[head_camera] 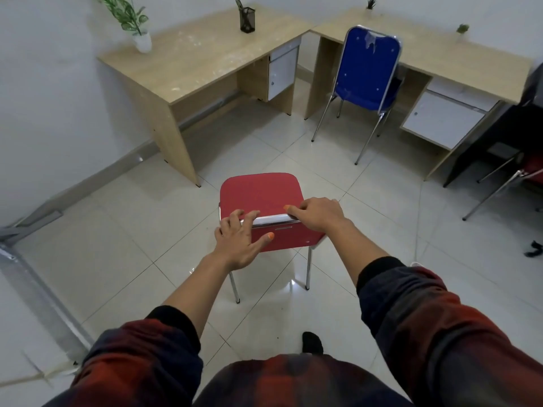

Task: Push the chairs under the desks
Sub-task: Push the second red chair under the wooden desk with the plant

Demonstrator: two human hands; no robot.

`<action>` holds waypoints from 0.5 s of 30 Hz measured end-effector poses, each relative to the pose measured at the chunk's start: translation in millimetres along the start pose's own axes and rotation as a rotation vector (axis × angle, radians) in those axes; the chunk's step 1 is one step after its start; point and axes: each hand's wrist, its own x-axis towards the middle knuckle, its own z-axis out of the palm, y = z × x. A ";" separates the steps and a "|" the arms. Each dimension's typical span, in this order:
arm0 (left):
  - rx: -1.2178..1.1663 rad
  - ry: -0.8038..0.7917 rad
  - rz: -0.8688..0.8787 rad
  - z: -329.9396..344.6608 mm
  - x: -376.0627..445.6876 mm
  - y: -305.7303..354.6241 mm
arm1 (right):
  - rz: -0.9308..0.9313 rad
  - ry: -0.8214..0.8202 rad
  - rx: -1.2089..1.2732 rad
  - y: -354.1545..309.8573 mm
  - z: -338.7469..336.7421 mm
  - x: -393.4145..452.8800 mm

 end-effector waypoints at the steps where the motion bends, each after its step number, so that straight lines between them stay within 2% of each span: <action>1: 0.009 -0.007 -0.006 -3.1 2.2 -3.2 | -0.007 0.007 0.020 2.1 -0.3 2.8; 6: 0.012 -0.052 -0.025 -23.8 21.0 -21.6 | -0.002 0.060 0.034 -5.4 6.1 19.8; 11: 0.019 -0.016 -0.092 -44.5 39.5 -39.4 | -0.007 0.101 0.066 -29.5 8.0 42.3; 15: -0.046 -0.005 -0.234 -57.5 68.1 -34.3 | -0.023 0.098 0.075 -31.1 2.6 54.0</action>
